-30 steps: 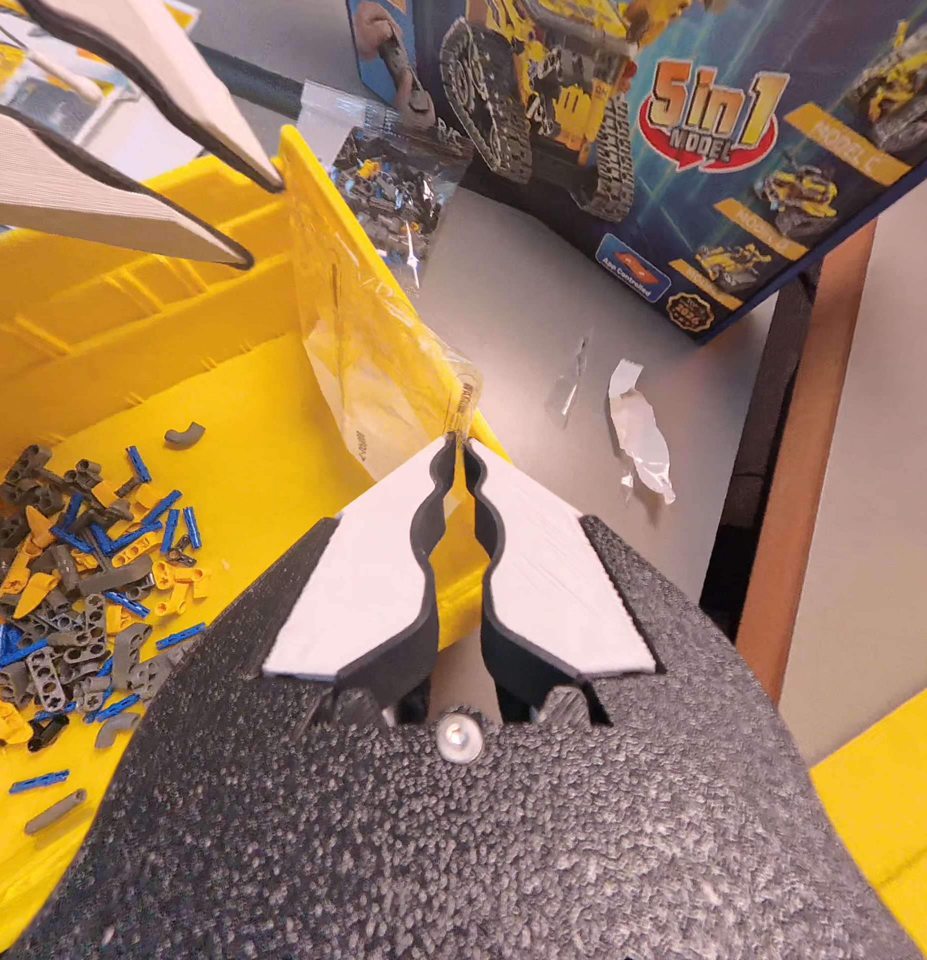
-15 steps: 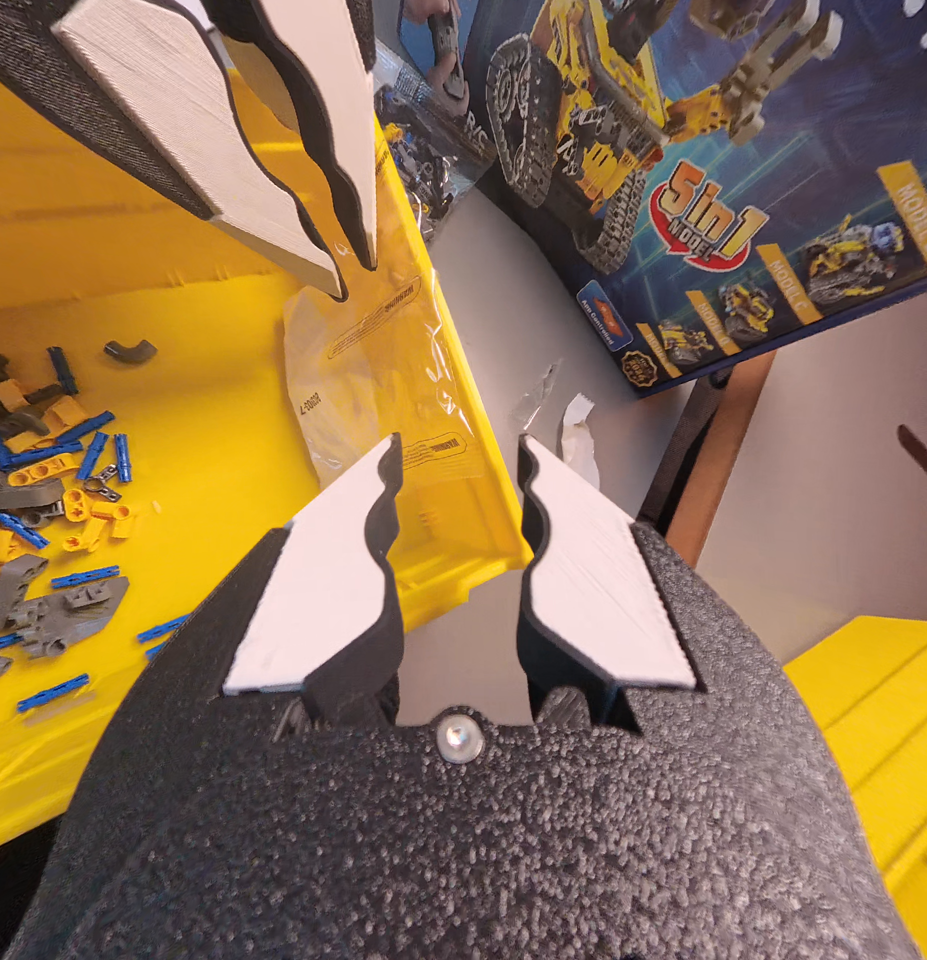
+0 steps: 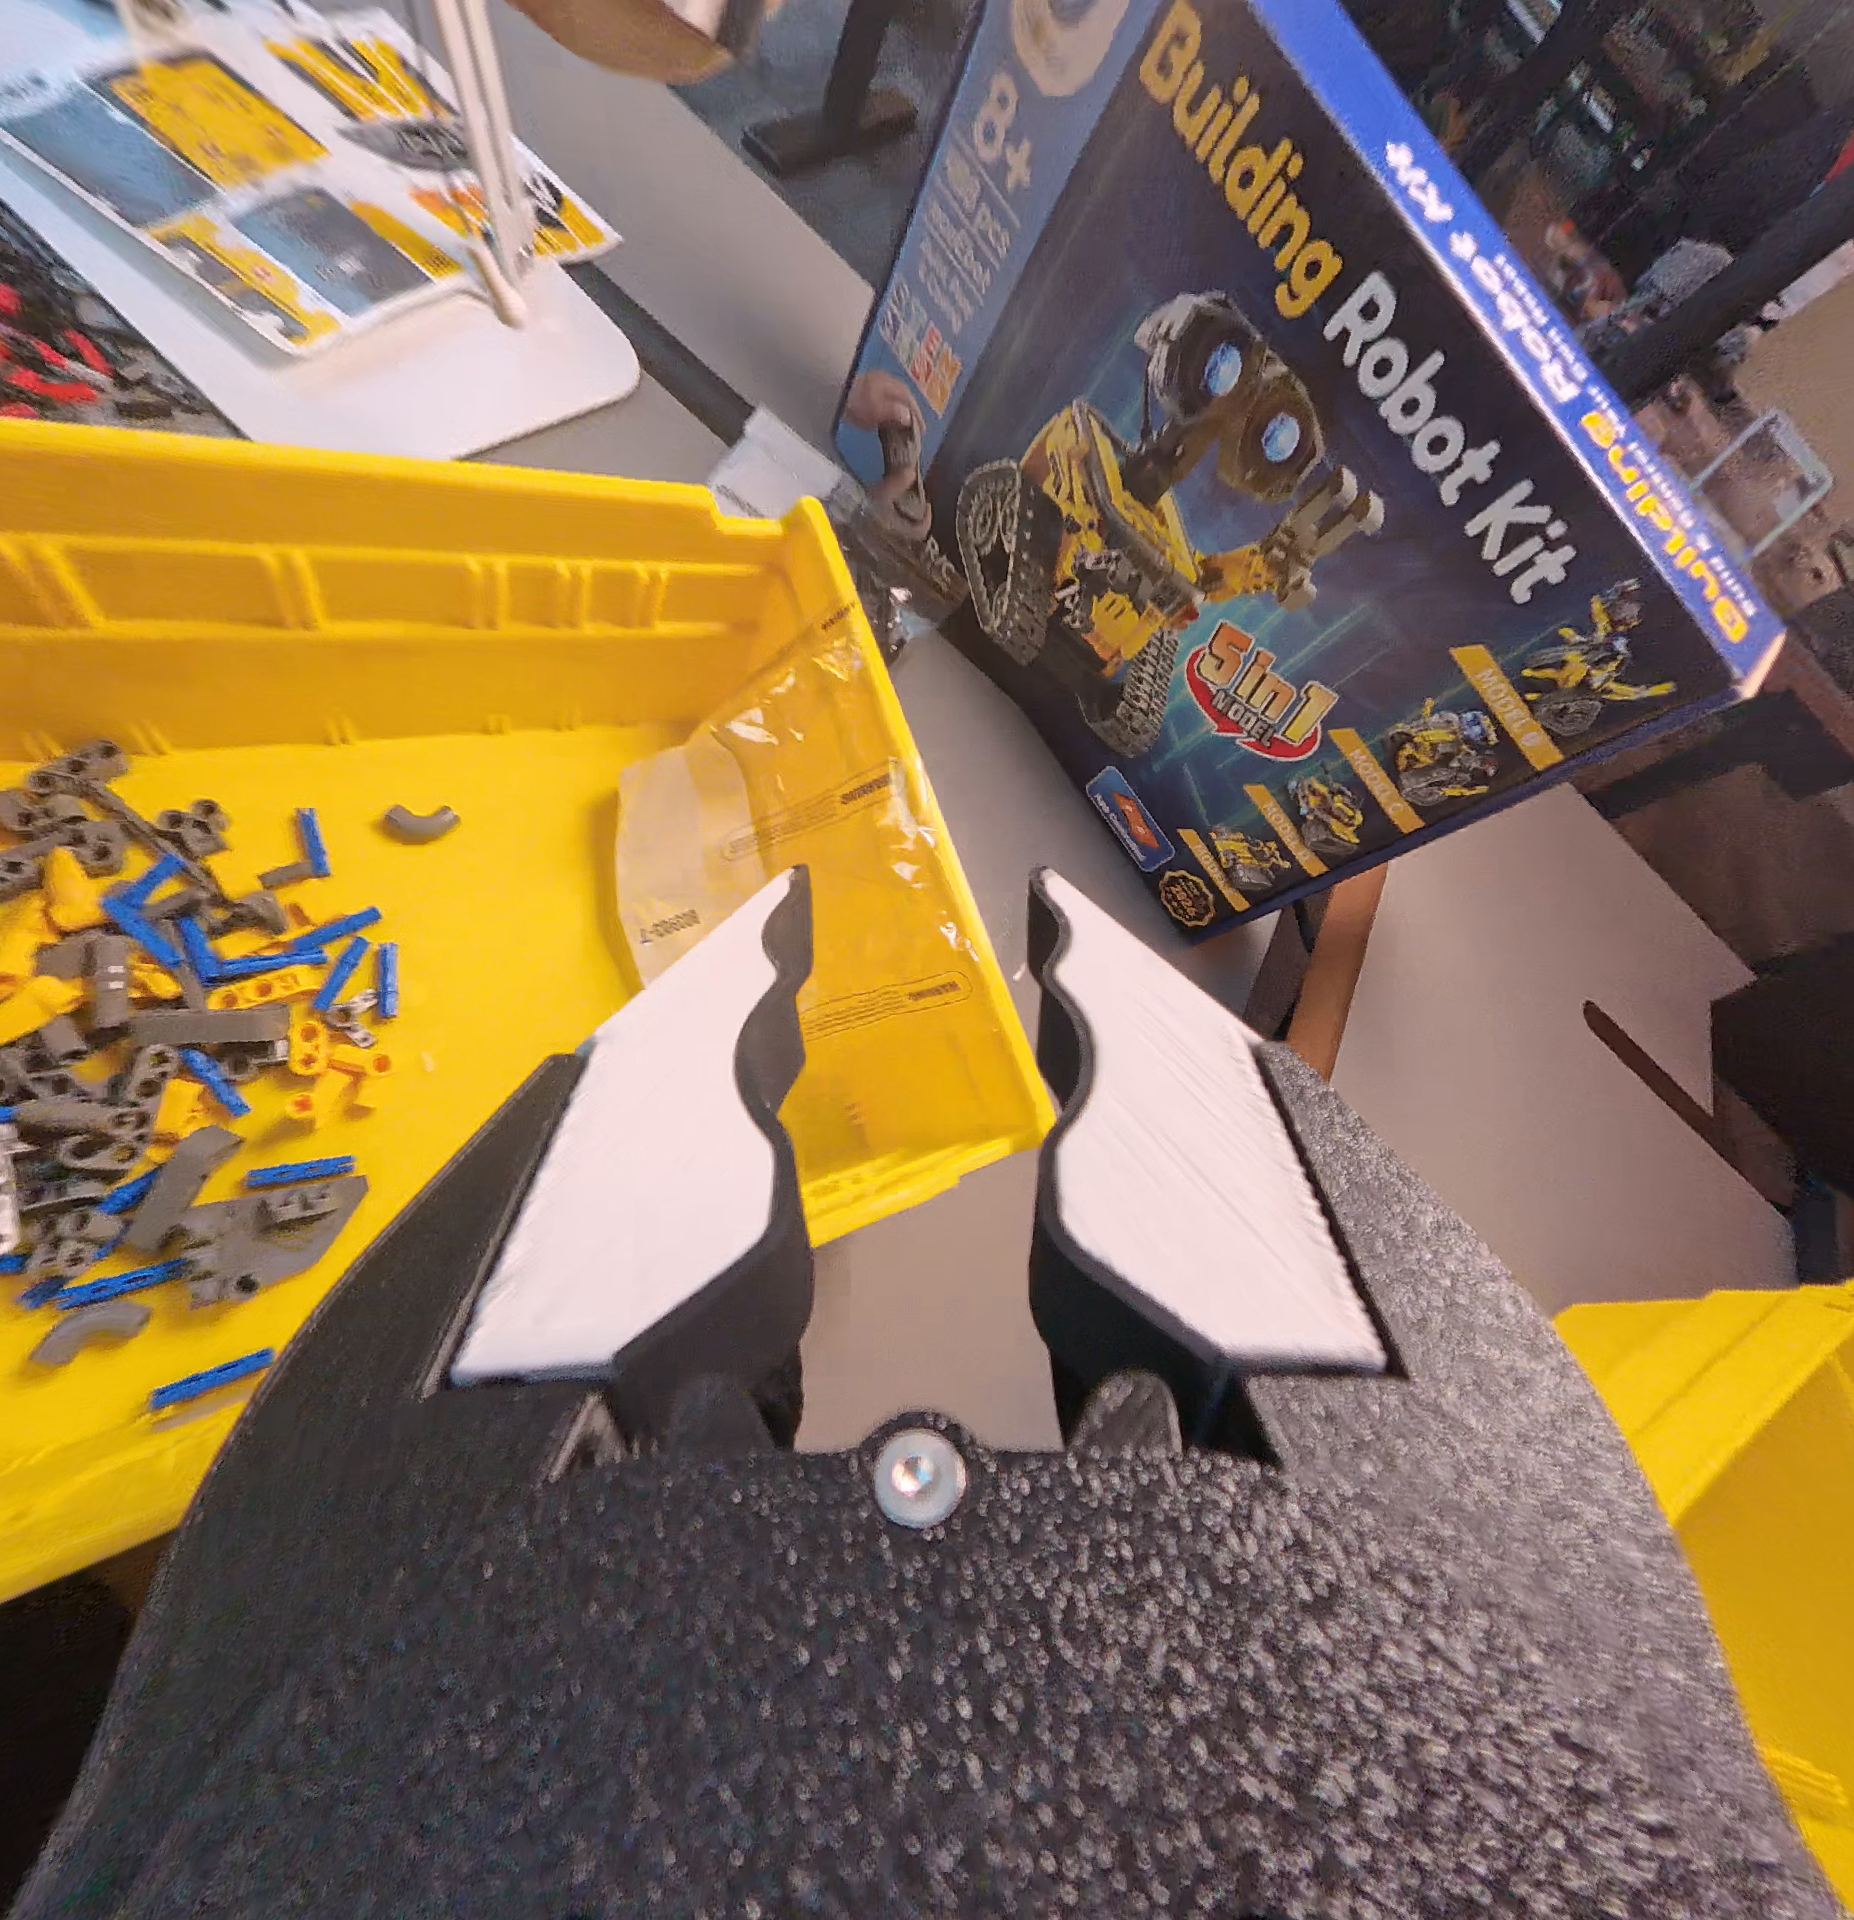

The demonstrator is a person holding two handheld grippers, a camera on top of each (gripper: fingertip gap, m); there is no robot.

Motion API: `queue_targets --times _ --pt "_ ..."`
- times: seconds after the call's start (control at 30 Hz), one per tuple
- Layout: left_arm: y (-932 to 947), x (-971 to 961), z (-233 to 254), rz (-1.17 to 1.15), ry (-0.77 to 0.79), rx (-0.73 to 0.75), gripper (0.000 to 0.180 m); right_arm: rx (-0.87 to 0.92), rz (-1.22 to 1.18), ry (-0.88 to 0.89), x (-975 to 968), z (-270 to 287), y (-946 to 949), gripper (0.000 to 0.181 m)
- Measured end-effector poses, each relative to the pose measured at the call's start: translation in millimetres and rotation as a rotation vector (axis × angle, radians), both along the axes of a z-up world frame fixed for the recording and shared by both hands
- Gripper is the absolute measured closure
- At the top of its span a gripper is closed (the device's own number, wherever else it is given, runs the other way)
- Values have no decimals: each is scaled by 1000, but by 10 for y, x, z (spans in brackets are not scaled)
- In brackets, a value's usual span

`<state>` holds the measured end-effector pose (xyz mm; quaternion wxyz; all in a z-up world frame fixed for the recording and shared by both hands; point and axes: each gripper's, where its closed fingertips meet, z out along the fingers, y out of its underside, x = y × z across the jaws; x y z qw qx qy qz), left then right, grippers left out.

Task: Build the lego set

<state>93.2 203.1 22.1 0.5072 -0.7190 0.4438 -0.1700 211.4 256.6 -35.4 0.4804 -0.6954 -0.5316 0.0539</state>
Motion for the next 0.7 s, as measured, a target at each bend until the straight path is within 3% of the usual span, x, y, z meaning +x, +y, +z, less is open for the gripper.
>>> queue_targets --times 0.2,0.37,0.5,0.7 --pt "-1016 -541 267 87 -108 135 138 -57 85 58 90 71 -915 133" --pt "-1781 -875 -89 163 -155 70 134 -117 262 55 97 -116 -1819 133" --pt "-2279 -1086 -524 245 -210 -10 133 -60 188 -159 262 -564 -1987 122" --pt "-2817 -1386 -767 408 -325 12 138 -88 94 -28 210 -723 -2130 110"
